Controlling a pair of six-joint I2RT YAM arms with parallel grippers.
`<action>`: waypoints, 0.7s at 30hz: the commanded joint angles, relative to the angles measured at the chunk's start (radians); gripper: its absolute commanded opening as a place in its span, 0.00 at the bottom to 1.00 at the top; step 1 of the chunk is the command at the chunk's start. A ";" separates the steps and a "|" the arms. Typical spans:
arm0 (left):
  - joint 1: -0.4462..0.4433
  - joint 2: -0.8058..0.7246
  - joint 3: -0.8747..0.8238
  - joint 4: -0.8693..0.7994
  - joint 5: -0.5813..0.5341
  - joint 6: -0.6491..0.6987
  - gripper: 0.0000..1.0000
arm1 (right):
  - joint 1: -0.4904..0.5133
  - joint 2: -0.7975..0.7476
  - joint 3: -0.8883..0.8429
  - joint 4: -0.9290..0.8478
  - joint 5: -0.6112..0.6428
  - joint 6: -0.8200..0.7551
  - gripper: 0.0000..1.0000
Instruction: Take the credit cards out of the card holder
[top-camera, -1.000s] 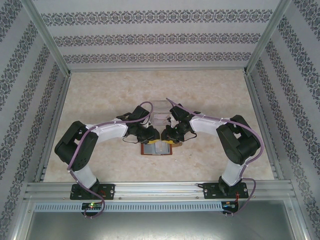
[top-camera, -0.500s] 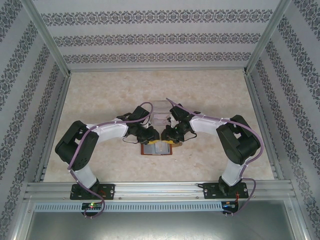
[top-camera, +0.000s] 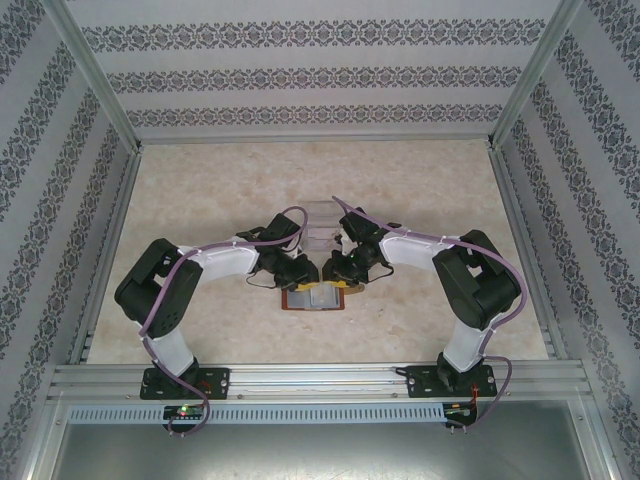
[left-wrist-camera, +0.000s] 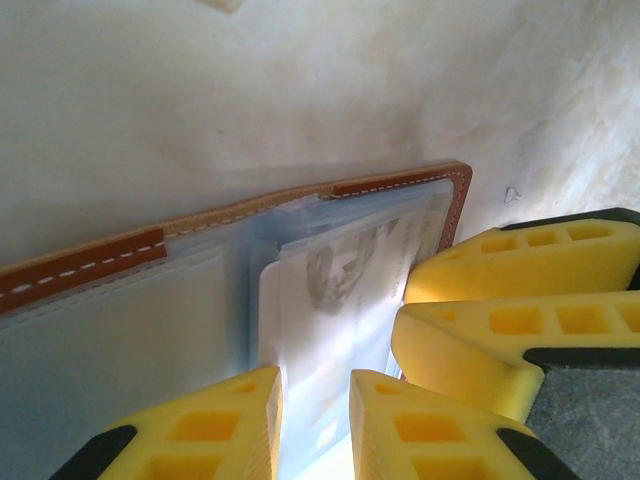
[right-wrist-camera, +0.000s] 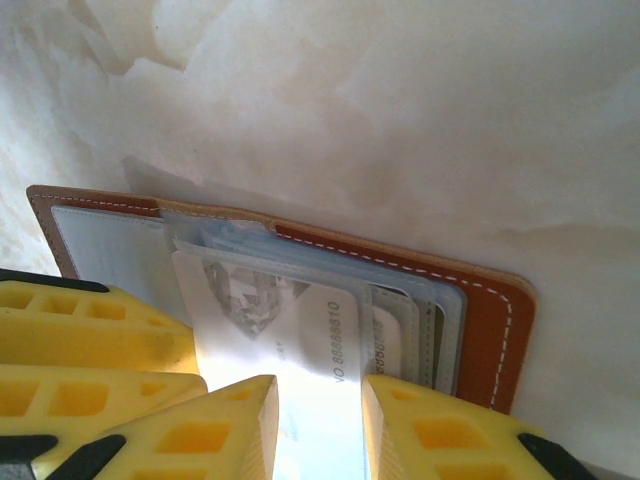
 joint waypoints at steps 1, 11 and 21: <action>-0.017 0.023 0.029 0.029 0.041 -0.007 0.25 | 0.010 0.015 -0.018 -0.025 0.010 0.008 0.31; -0.026 0.043 0.021 0.070 0.064 -0.027 0.25 | 0.009 0.016 -0.017 -0.026 0.010 0.007 0.31; -0.027 0.018 0.072 -0.181 -0.084 0.105 0.28 | 0.010 0.005 -0.005 -0.073 0.049 -0.008 0.34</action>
